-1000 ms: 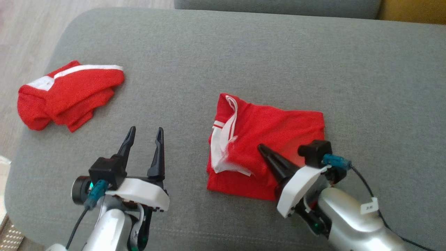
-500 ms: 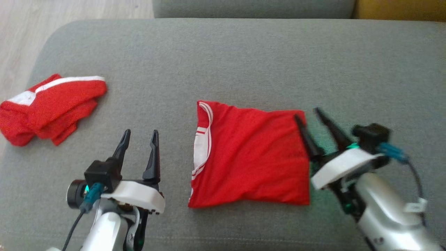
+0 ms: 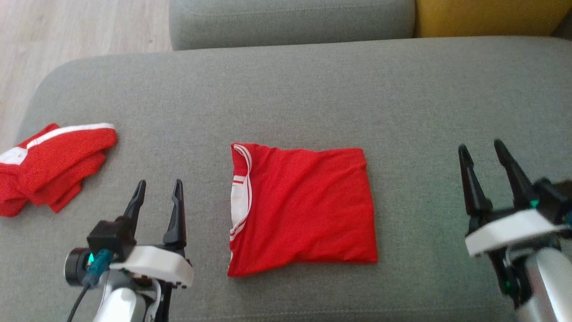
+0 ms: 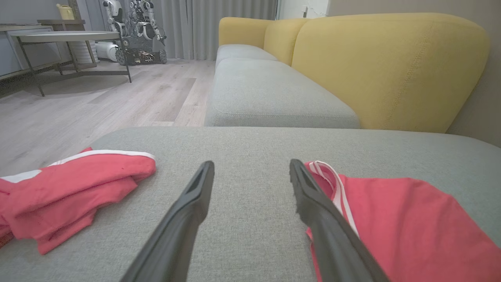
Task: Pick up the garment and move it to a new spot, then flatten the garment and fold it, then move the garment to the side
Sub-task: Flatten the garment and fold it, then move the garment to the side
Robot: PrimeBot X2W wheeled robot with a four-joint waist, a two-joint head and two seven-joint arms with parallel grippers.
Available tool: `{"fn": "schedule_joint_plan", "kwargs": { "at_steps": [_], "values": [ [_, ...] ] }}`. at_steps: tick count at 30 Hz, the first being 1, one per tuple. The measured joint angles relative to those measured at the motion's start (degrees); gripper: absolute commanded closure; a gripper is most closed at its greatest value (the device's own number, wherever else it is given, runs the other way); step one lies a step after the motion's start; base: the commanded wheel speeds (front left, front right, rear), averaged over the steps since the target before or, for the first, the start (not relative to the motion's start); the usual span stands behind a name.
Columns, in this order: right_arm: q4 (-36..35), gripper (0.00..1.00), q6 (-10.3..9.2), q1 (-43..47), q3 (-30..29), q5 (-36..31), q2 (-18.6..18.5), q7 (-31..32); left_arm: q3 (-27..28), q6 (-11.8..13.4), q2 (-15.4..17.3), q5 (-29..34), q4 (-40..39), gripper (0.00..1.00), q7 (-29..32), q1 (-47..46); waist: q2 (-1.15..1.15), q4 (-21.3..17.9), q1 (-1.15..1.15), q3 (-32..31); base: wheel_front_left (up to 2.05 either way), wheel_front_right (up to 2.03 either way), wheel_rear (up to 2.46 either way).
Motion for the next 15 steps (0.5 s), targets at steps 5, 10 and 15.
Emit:
{"fn": "schedule_joint_plan", "kwargs": {
  "at_steps": [5,10,15],
  "values": [
    [-7.93,0.00,0.00,8.35,-3.91,-2.47,2.75,4.55,-0.07,-0.02,0.85,-0.01,-0.63,0.00,0.60,2.09,0.00,-0.14,0.00,-1.67,0.00,0.00,0.00],
    [-13.36,0.00,0.00,14.19,-6.19,-3.90,5.23,7.98,-0.33,-0.10,1.13,-0.65,-1.32,0.00,1.22,4.81,0.00,0.00,0.00,-3.52,0.00,0.00,0.00],
    [-16.72,0.00,0.00,16.64,-6.70,-4.59,6.06,9.55,-0.34,-0.09,1.63,-1.09,-2.08,0.00,1.36,6.23,0.00,0.17,0.00,-4.45,0.00,0.00,0.00]
  ]
}}
